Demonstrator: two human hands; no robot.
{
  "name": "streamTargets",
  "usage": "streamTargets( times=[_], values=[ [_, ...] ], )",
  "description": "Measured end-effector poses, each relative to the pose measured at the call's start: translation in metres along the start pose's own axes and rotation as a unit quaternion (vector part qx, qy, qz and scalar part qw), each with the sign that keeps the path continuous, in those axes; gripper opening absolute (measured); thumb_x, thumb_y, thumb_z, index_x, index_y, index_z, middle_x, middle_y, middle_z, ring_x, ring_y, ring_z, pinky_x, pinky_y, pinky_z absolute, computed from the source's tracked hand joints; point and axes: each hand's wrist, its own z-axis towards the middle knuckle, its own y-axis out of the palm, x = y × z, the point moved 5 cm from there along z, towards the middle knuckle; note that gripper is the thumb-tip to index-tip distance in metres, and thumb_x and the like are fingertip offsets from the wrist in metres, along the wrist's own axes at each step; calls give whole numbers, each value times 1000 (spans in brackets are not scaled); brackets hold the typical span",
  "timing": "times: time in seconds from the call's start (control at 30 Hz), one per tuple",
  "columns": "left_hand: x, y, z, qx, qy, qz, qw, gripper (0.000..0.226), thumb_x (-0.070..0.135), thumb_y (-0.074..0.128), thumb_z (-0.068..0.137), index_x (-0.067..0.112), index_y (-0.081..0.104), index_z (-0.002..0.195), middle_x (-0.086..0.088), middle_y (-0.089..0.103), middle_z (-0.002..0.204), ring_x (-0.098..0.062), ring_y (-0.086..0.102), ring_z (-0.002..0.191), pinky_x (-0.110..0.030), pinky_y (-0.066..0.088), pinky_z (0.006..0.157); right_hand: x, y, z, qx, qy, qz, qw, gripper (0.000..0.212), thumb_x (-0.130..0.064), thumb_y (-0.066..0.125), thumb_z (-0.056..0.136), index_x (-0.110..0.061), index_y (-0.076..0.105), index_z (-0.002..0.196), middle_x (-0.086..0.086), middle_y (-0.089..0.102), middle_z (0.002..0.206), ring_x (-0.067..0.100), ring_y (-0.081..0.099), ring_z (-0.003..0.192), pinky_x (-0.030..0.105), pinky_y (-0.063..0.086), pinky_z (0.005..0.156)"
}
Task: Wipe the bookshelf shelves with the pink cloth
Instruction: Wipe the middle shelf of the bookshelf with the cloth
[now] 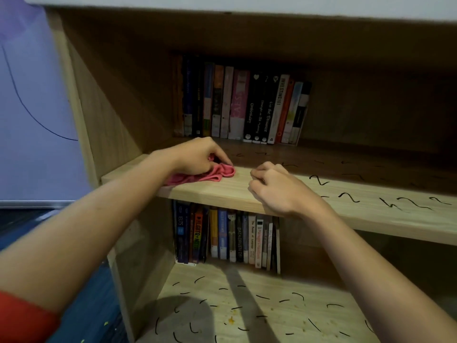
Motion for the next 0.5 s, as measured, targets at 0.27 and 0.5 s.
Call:
streamTargets(
  times=[0.27,0.5],
  values=[
    [22,12,-20,54,20,-11,998,34,8,55,90,23,64,120,3,58,129,-13,50,121,-32,37,107,1,-2,0,10,-12,9,1000,50,-36,36,97,-12,42,140,2,38,143,18,31,130,36,30,105],
    [-30,-5,-71,150,-113,18,982,33,12,50,95,16,59,126,-6,55,131,-22,45,124,-30,36,104,-6,-8,-5,13,5,-2,1000,45,-34,40,96,-11,52,132,4,42,139,21,39,124,37,36,101]
  ],
)
